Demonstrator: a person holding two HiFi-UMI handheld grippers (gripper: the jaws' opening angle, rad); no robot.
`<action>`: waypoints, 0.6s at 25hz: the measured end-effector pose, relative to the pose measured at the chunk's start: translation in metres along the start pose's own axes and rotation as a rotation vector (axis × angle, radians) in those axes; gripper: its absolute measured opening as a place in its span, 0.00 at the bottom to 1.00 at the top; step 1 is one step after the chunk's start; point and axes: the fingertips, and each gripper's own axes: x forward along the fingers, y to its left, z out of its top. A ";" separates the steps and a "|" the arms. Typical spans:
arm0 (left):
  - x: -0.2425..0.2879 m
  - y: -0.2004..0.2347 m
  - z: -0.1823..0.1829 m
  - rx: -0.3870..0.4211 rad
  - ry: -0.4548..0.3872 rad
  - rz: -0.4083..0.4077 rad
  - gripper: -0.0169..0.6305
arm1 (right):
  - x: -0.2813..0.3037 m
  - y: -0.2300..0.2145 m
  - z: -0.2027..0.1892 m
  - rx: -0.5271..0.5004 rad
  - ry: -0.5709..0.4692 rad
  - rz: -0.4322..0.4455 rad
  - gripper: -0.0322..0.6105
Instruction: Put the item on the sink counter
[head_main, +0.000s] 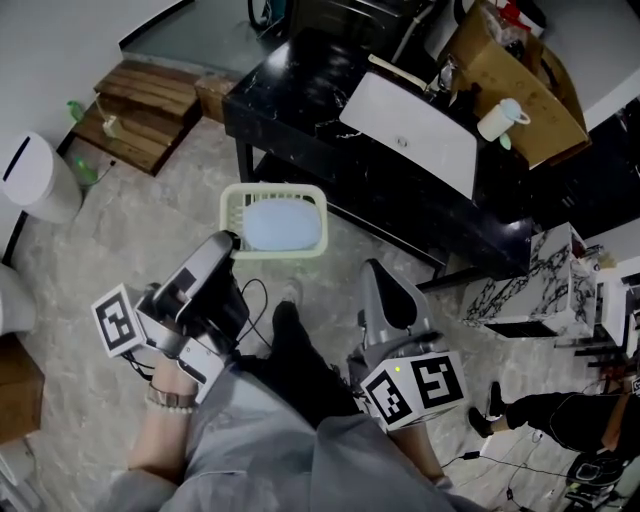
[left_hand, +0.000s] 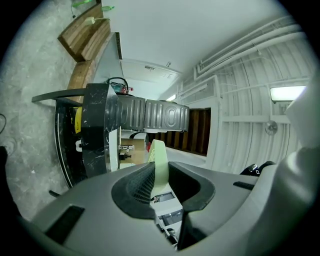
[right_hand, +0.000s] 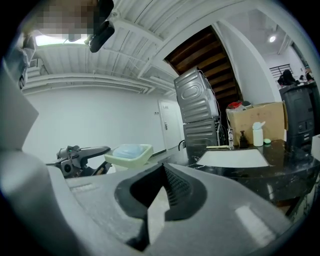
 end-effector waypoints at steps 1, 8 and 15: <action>0.006 0.002 0.006 0.002 -0.007 0.001 0.16 | 0.008 -0.004 0.002 0.002 0.002 0.006 0.05; 0.041 0.012 0.040 0.029 -0.049 0.006 0.16 | 0.064 -0.024 0.015 0.006 0.004 0.063 0.05; 0.079 0.021 0.079 0.042 -0.093 0.010 0.16 | 0.124 -0.042 0.030 0.012 0.019 0.114 0.05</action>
